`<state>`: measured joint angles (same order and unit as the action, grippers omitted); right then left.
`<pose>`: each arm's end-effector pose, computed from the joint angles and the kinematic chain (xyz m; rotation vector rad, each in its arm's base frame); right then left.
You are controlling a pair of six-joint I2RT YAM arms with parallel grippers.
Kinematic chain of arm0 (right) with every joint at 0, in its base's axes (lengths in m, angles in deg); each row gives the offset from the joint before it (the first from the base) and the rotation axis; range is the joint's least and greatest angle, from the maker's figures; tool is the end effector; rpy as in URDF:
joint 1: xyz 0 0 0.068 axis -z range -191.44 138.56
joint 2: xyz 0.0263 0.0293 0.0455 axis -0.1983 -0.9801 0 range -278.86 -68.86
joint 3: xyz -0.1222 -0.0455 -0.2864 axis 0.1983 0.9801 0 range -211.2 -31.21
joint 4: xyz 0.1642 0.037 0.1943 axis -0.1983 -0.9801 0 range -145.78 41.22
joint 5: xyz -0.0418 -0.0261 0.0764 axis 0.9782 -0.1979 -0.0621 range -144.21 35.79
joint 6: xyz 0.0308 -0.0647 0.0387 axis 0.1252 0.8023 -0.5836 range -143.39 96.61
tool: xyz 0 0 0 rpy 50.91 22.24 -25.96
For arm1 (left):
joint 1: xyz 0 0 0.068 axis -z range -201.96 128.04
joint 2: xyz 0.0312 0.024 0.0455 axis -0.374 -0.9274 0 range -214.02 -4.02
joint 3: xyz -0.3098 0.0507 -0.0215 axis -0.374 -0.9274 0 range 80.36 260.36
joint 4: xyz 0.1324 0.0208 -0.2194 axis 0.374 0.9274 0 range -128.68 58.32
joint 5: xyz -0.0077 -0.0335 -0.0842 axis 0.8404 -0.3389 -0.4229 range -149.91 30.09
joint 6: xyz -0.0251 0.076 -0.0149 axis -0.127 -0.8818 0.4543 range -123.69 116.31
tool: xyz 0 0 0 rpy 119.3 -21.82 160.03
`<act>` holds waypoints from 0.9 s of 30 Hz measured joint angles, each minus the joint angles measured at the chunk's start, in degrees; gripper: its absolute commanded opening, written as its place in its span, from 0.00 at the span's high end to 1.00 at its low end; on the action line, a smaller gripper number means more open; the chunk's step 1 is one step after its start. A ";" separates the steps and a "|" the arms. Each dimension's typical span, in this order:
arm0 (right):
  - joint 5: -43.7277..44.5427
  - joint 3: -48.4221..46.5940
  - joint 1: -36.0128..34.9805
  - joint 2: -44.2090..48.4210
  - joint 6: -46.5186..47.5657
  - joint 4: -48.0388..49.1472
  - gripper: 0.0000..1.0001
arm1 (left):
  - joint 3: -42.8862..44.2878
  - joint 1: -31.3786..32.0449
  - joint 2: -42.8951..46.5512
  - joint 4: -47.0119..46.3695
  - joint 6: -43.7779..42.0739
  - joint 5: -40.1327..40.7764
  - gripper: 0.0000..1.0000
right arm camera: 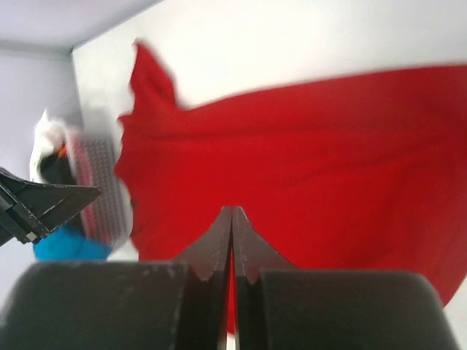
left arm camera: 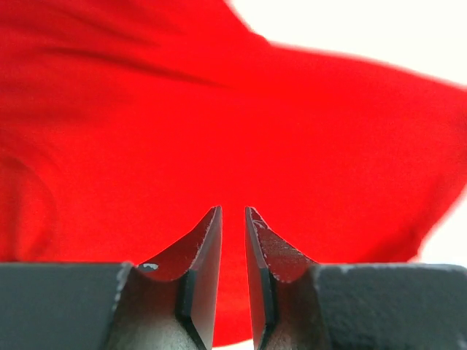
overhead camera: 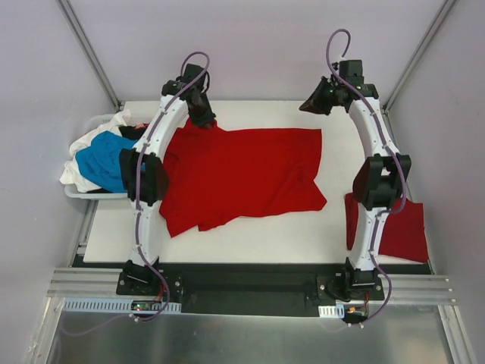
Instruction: Fold and stack the t-shirts
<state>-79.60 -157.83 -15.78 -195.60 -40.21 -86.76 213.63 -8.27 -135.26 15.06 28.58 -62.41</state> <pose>0.5487 0.0721 0.3340 -0.0007 2.2497 0.6950 0.5336 -0.1332 0.2993 -0.3869 2.4849 -0.3914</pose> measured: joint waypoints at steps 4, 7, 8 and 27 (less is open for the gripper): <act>-0.46 12.72 -4.74 11.37 0.52 1.95 0.99 | -11.65 4.66 12.74 -1.42 0.07 -0.39 0.89; -0.50 24.92 -8.41 16.44 0.61 3.19 0.99 | -20.81 5.38 18.93 -1.44 0.31 -0.79 0.99; -0.57 28.87 -9.49 17.18 0.59 3.10 0.99 | -24.41 5.38 20.41 -1.64 0.35 -0.52 1.00; 0.50 48.24 -9.68 16.74 1.75 6.03 0.88 | -45.99 5.55 21.29 -7.65 0.31 0.11 0.94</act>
<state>-79.10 -109.59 -25.46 -178.85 -38.46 -80.73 167.65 -2.72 -113.97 7.41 28.89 -62.30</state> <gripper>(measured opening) 0.011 0.003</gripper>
